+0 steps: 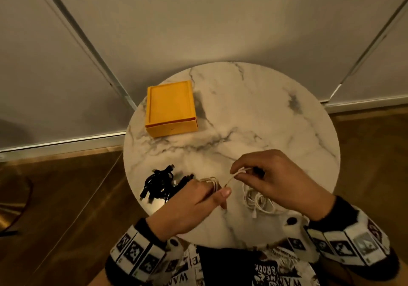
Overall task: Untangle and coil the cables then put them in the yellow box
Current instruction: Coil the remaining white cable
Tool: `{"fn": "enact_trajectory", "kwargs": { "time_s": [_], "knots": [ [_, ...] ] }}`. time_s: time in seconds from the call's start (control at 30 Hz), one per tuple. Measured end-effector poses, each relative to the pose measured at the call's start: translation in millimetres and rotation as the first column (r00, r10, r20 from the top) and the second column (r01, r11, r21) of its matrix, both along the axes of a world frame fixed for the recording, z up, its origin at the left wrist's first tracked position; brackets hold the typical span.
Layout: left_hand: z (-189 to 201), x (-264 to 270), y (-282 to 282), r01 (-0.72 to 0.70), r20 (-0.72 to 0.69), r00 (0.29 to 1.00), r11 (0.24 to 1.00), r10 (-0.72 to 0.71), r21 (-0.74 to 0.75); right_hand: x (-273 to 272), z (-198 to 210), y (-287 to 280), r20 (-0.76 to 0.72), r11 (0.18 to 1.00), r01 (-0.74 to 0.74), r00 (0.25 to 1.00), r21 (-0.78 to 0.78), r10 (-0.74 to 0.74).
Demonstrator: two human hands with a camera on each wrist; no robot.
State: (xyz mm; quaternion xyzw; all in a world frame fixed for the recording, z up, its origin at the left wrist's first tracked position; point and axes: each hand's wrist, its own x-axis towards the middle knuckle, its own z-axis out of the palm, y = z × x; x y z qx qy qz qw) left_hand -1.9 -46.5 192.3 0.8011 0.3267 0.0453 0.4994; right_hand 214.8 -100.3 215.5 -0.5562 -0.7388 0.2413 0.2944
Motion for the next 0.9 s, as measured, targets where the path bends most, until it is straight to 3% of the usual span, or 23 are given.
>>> {"fn": "enact_trajectory", "kwargs": {
  "time_s": [0.07,0.17,0.2,0.27,0.33,0.37,0.47,0.53,0.6,0.67,0.77,0.83,0.9],
  "knots": [
    [-1,-1,-11,0.047,0.071,0.997,0.971,-0.031,-0.233,-2,-5,-1,-0.016,1.0,0.012,1.0,0.02,-0.011],
    [4,-3,-26,0.136,0.262,0.965,0.846,0.004,-0.515,-13,-11,-4,-0.25,0.996,0.019,0.967,-0.083,-0.039],
    [6,-4,-27,0.147,0.32,0.945,0.785,0.069,-0.602,-20,-14,-4,-0.383,0.988,-0.018,0.923,-0.156,-0.044],
    [9,-4,-23,0.18,0.416,0.887,0.68,0.2,-0.711,-35,-23,-6,-0.644,0.958,-0.128,0.762,-0.256,-0.07],
    [11,-4,-16,0.228,0.504,0.802,0.615,0.321,-0.755,-49,-33,-8,-0.79,0.939,-0.2,0.604,-0.28,-0.106],
    [12,-5,-12,0.258,0.539,0.755,0.586,0.374,-0.768,-57,-35,-7,-0.816,0.932,-0.221,0.565,-0.289,-0.12],
    [14,-4,-4,0.365,0.611,0.608,0.505,0.507,-0.782,-76,-39,-6,-0.787,0.91,-0.221,0.596,-0.351,-0.158],
    [19,-4,4,0.302,0.619,0.522,0.552,0.587,-0.778,-87,-42,-8,-0.717,0.888,-0.206,0.675,-0.411,-0.175],
    [24,-4,12,0.107,0.619,0.492,0.663,0.612,-0.741,-96,-46,-15,-0.633,0.843,-0.23,0.758,-0.485,-0.157],
    [24,-2,18,-0.089,0.634,0.522,0.776,0.57,-0.624,-101,-46,-20,-0.552,0.811,-0.234,0.824,-0.536,-0.127],
    [17,0,16,-0.276,0.598,0.673,0.898,0.435,-0.342,-102,-41,-22,-0.435,0.855,-0.188,0.899,-0.483,-0.048],
    [10,0,16,-0.304,0.496,0.823,0.952,0.276,-0.027,-101,-40,-19,-0.314,0.88,-0.169,0.949,-0.443,0.024],
    [5,-3,20,-0.194,0.282,0.953,0.937,0.11,0.289,-99,-37,-17,-0.221,0.87,-0.172,0.972,-0.463,0.074]
  ]
}}
